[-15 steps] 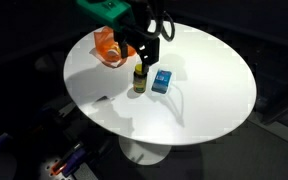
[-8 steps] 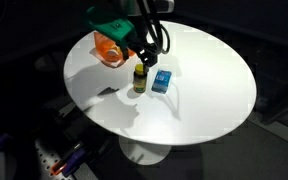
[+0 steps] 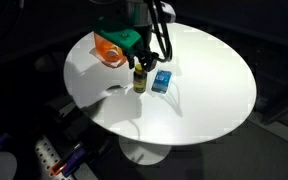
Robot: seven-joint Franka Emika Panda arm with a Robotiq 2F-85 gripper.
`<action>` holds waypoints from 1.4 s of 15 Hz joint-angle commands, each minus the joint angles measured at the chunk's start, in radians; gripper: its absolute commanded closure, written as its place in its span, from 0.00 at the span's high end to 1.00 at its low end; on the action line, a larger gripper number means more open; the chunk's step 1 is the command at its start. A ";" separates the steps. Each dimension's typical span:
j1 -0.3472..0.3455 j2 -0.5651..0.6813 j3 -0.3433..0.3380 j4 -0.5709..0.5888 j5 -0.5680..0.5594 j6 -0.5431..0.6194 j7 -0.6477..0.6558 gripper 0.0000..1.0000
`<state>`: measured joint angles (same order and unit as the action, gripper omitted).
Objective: Put the yellow bottle in the plastic bag
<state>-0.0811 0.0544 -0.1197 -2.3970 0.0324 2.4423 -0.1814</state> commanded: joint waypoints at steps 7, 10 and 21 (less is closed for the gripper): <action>0.021 -0.095 0.063 0.015 0.058 -0.087 -0.048 0.21; 0.046 -0.145 0.079 0.033 0.089 -0.132 -0.062 0.21; 0.094 -0.170 0.092 0.104 0.105 -0.183 -0.051 0.46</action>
<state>0.0147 -0.1156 -0.0289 -2.2952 0.1377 2.2618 -0.2332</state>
